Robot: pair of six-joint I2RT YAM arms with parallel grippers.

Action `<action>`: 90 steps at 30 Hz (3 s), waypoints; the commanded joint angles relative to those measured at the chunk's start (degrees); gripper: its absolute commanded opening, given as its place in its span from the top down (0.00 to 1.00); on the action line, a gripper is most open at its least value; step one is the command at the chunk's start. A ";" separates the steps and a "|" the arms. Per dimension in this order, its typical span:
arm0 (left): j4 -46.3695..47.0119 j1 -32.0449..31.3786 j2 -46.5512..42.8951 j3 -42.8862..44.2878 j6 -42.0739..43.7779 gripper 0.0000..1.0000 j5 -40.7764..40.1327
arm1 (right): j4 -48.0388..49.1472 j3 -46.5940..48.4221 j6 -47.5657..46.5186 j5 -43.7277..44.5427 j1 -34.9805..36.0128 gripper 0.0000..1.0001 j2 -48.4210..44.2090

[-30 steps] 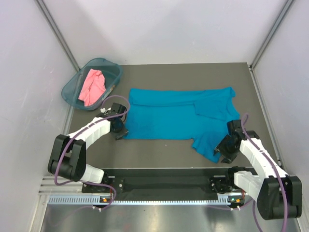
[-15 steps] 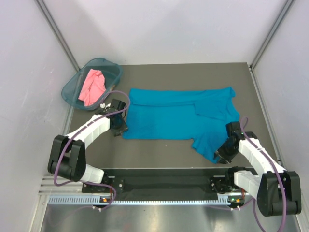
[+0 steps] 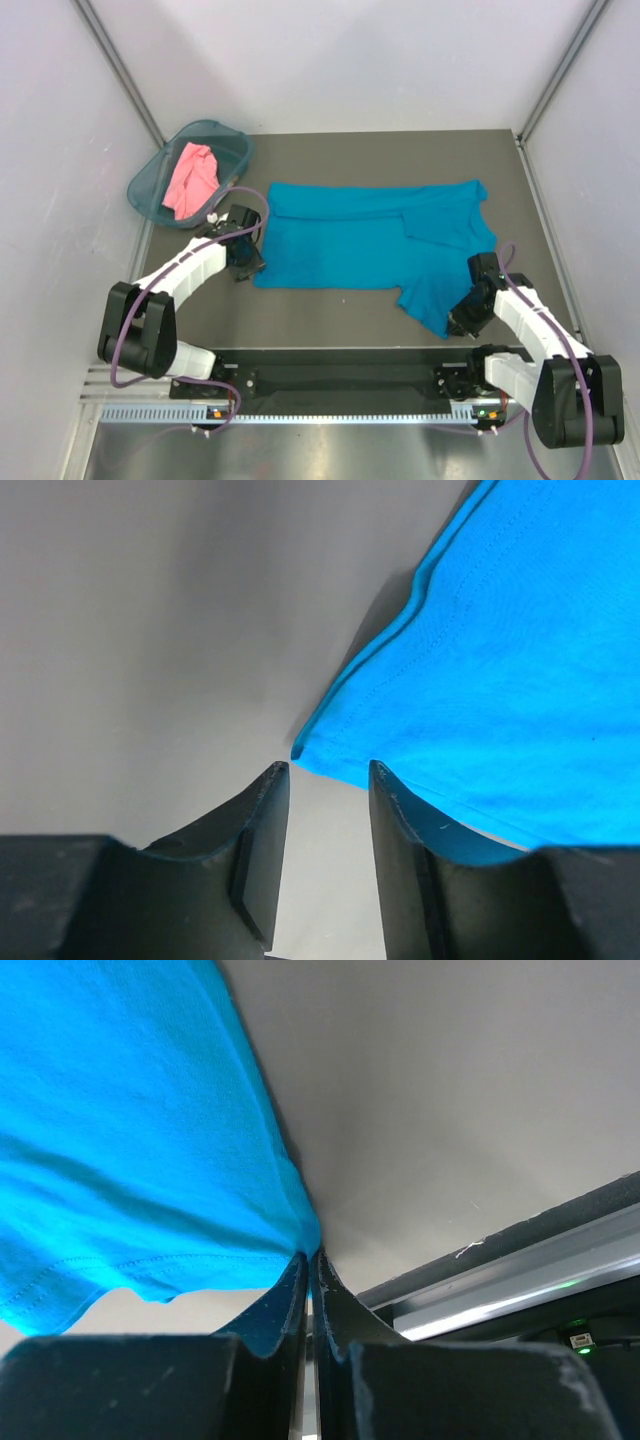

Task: Fold and stack the t-shirts
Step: Fold the tshirt

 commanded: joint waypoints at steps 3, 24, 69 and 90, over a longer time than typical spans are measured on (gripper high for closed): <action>1.11 0.67 -0.53 -0.04 0.05 0.53 0.42 | 1.41 2.89 -1.58 1.51 -0.23 1.00 -2.33; 3.31 0.76 8.17 0.66 -2.24 0.58 0.86 | -1.32 8.78 -7.75 2.65 -0.32 1.00 -4.71; -7.94 0.84 20.11 27.19 6.81 1.00 -3.62 | 0.61 45.60 -22.42 0.66 -9.55 1.00 17.34; -10.49 3.13 35.68 45.93 7.16 1.00 -1.69 | 5.27 63.18 -27.52 -7.36 -11.92 1.00 38.61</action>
